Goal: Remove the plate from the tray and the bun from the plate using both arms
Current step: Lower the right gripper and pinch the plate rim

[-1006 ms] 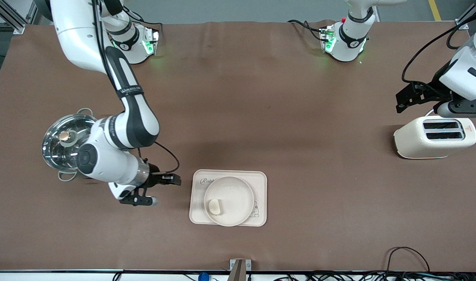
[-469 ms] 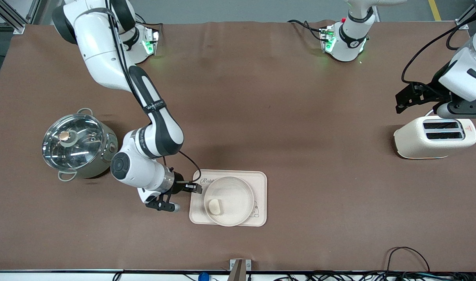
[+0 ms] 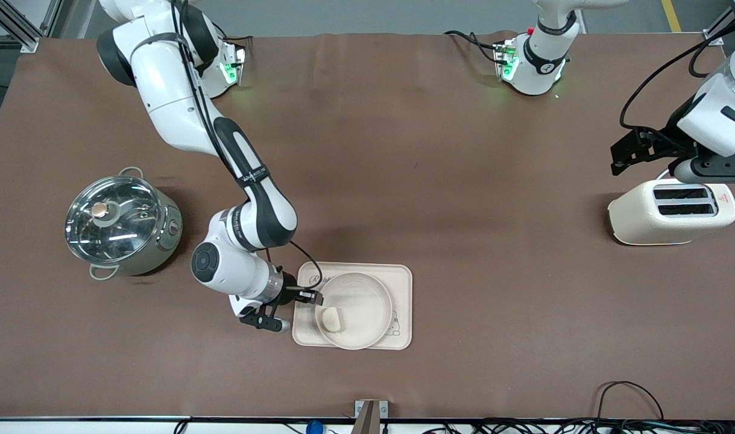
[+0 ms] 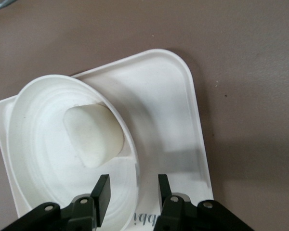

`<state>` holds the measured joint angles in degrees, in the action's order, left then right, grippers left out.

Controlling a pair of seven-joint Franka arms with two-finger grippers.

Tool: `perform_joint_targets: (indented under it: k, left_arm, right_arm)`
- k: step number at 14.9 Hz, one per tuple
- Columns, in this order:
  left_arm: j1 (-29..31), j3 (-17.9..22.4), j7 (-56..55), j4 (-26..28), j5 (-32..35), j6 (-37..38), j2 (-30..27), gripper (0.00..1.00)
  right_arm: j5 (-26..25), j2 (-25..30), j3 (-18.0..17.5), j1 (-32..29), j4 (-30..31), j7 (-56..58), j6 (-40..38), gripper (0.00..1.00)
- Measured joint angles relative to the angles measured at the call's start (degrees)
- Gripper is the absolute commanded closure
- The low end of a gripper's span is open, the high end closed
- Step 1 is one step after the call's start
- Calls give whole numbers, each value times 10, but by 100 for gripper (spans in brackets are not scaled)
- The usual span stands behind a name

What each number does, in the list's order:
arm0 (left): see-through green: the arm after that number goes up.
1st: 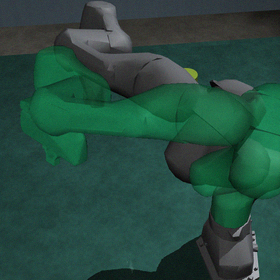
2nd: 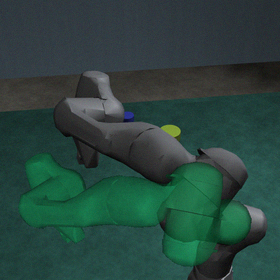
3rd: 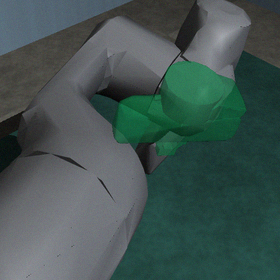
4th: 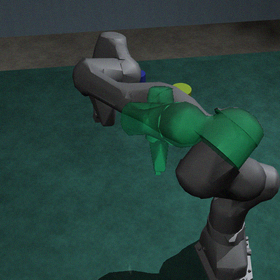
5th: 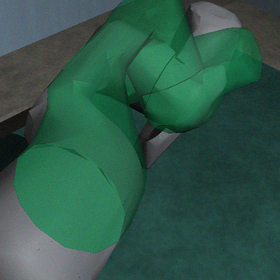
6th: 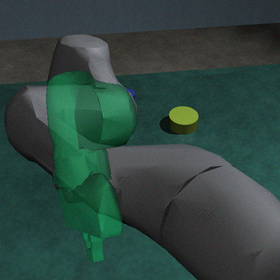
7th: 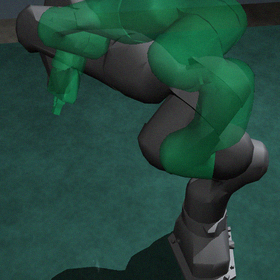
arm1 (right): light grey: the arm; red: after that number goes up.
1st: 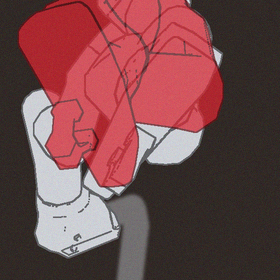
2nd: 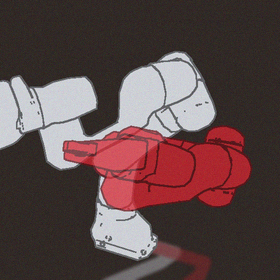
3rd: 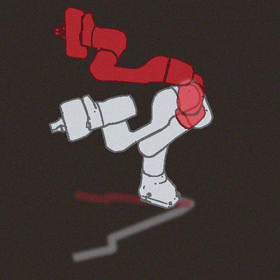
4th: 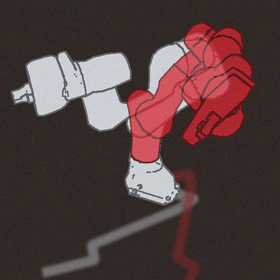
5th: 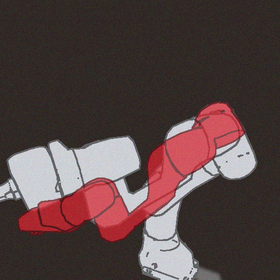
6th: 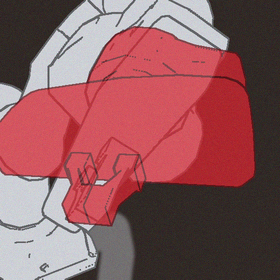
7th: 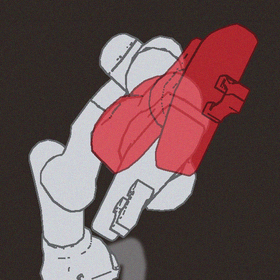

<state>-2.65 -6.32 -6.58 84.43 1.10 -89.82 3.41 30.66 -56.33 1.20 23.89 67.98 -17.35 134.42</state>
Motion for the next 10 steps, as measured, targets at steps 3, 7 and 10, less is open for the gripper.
perform_joint_targets:
  k: [3,7,10]
  left_arm:
    - [0,0,0,0,0,0,0,0]
    - [0,0,0,0,0,0,0,0]
    - [0,0,0,0,0,0,0,0]
  right_arm:
    - [0,-10,-3,0,-4,-1,3,59]
    - [1,-15,-5,0,-5,-1,6,74]
    - [1,-17,-5,0,-6,-2,6,80]
